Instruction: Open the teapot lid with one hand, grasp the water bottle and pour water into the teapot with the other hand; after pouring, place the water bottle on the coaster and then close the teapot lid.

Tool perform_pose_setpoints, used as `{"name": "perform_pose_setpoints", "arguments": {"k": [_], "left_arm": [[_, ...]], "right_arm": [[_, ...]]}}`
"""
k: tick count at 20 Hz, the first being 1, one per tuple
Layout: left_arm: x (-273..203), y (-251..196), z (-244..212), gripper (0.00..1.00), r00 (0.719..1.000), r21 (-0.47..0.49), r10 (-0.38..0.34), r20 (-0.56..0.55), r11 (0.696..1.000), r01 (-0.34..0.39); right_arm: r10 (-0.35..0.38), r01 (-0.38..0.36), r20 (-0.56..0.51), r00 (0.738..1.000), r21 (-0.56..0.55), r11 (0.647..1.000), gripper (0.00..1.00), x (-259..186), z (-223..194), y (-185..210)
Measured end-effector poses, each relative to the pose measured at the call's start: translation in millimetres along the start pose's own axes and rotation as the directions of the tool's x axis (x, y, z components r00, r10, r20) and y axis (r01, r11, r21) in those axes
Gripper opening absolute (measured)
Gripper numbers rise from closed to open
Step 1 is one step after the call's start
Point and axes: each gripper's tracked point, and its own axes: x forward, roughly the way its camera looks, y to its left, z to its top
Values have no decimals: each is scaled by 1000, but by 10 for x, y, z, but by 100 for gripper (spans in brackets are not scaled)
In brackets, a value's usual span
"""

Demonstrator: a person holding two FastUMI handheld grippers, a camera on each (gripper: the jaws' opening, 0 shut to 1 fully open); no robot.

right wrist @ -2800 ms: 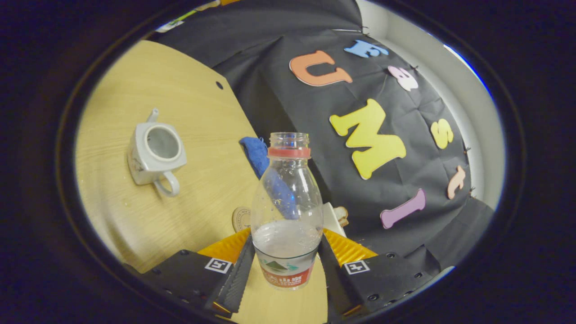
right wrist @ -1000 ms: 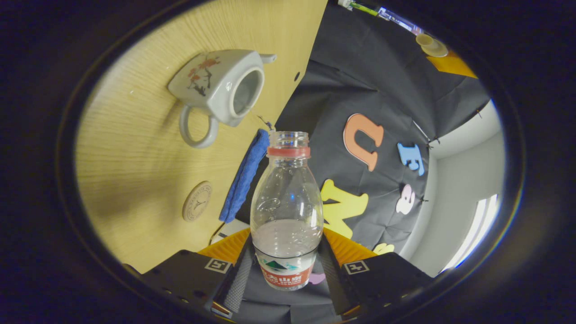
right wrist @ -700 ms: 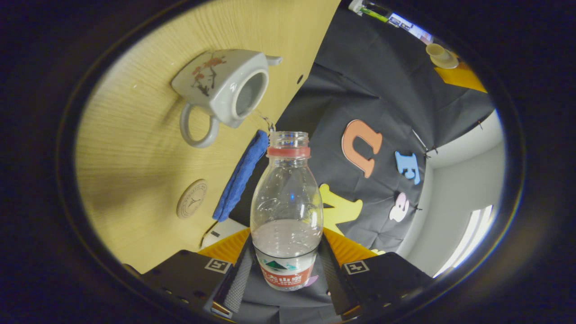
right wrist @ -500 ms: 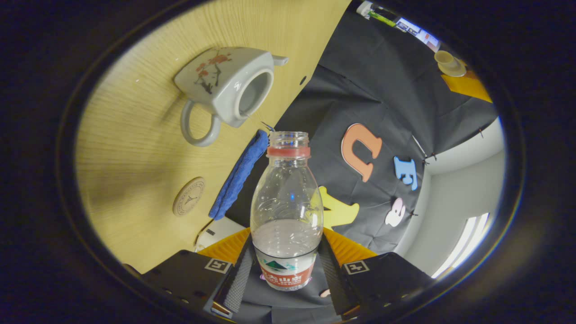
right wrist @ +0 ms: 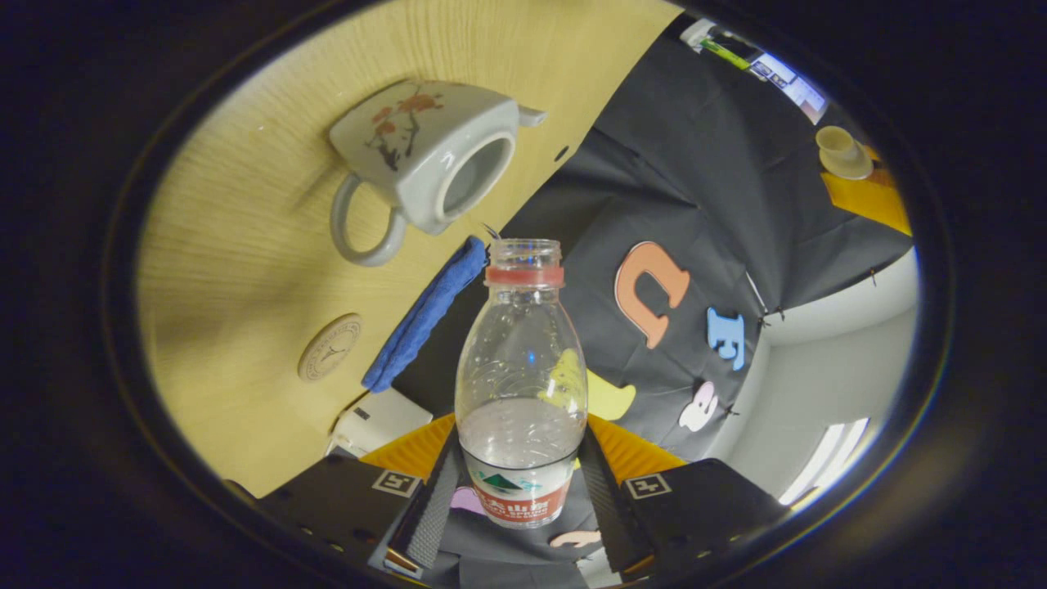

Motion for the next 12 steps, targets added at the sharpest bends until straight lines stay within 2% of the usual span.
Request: {"name": "perform_pose_setpoints", "arguments": {"k": [9,11,12], "left_arm": [[19,5,-45,3,1000,16,10,-12,1000,-10],[22,33,-40,3,1000,17,17,-13,1000,-17],[24,29,-29,3,1000,14,17,-12,1000,-17]], "right_arm": [[-45,45,-2,999,-1,999,75,21,-4,-50],[-31,32,-11,999,55,998,77,12,-9,-10],[3,-1,-13,1000,110,994,77,15,-16,63]]}}
